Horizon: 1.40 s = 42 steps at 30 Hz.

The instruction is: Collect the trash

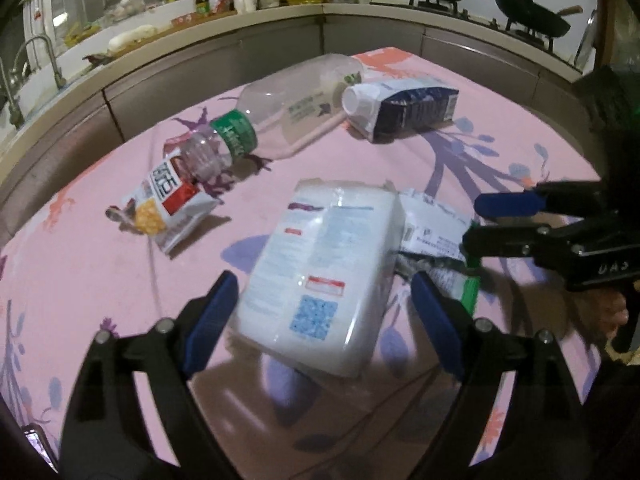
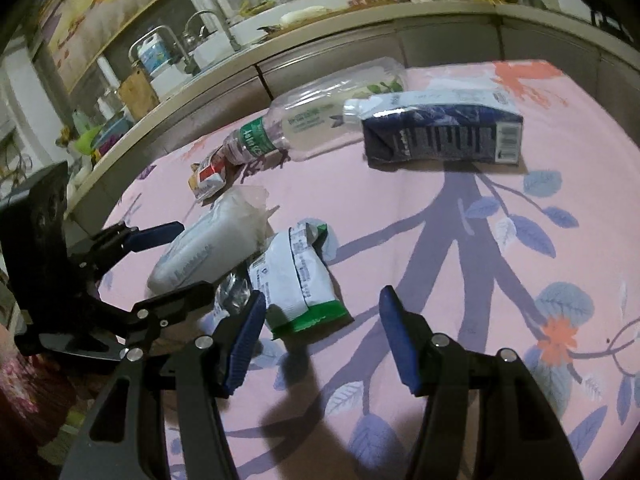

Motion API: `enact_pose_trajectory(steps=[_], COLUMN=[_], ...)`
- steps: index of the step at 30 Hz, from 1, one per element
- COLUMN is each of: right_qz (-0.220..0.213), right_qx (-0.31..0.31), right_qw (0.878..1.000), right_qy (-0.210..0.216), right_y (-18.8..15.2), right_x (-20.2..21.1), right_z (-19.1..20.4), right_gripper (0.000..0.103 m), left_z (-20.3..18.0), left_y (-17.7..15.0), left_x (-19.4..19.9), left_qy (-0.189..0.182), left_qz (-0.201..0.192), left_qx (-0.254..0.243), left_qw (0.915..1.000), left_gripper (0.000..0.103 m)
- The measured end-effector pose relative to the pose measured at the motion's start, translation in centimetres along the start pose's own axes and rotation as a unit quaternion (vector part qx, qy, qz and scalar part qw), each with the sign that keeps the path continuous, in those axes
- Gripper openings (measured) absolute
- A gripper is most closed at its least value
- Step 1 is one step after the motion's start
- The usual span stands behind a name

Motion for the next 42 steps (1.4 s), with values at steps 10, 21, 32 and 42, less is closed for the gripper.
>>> enact_pose_trajectory(steps=[10,21,32,42], right_qz=[-0.021,-0.112,-0.22,-0.249], right_qx=[0.031,-0.118,-0.209,-0.295], right_qw=[0.999,0.986,0.948,0.912], right_qy=[0.004,-0.044,-0.094,-0.137], right_y=[-1.0,-5.2,-6.9,-8.1], right_x=[1.3,10.3,18.2,21.6], right_z=[0.5,-10.1,-21.1,-32.4], right_gripper=[0.003,0.0,0.0,0.0], left_z=[-0.9,-9.3,-22.8,-34.3], left_y=[-0.2,3.5,13.2,22.4], left_x=[1.8,1.2,-3.4,-10.9], left_qy=[-0.013,-0.072,-0.124,-0.15], left_qz=[-0.012,-0.016,-0.016,-0.001], left_qx=[0.039,0.006,-0.109,-0.189], left_qw=[0.9991,0.9973,0.9862,0.9706], left_gripper=[0.062,0.062,0.062,0.064])
Point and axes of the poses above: each gripper's, at about its wrist camera, not at the fingertips, and x roughly against the way its jaws point, z to its left, y to its top, the point moved 5 cm from there along -x, roughly the way its jaws point, and after that the axes turned 5 degrees about z, right-handed, at the moved point
